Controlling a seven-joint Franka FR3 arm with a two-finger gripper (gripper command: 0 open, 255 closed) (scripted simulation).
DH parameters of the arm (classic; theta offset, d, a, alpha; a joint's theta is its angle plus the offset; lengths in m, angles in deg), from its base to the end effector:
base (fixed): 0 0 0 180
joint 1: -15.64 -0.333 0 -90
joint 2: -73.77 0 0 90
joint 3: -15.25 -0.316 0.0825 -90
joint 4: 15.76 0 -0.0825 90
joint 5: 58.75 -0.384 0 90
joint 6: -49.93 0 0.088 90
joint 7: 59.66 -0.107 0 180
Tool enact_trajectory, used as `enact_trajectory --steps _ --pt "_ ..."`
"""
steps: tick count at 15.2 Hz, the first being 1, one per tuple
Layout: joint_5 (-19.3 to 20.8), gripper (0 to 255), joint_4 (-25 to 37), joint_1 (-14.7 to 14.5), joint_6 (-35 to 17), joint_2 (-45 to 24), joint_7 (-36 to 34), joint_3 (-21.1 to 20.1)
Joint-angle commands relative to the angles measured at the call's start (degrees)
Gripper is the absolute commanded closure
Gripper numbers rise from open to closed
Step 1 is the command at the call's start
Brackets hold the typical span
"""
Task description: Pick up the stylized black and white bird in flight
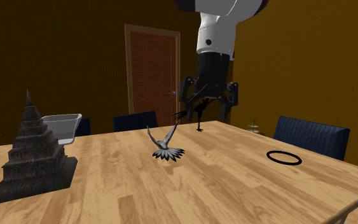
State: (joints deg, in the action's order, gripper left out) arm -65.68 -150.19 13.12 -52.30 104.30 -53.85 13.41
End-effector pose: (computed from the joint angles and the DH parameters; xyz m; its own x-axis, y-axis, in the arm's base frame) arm 0.3862 0.0413 0.5257 0.9891 0.1459 -0.0201 0.1431 -0.9843 -0.1035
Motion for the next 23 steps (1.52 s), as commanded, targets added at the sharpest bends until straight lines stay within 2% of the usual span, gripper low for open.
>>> enact_trajectory --steps 1,12,18,23 --pt "0.0 0 0.7 -0.3 -3.9 -3.6 -0.1 -0.7" --pt "2.2 0 11.3 -1.4 -19.7 -25.1 -1.7 -3.9" --pt "5.2 0 21.0 -2.3 -24.8 -37.4 -3.4 -4.8" --pt "8.1 0 31.3 -3.6 -27.0 -47.9 -4.9 -4.9"
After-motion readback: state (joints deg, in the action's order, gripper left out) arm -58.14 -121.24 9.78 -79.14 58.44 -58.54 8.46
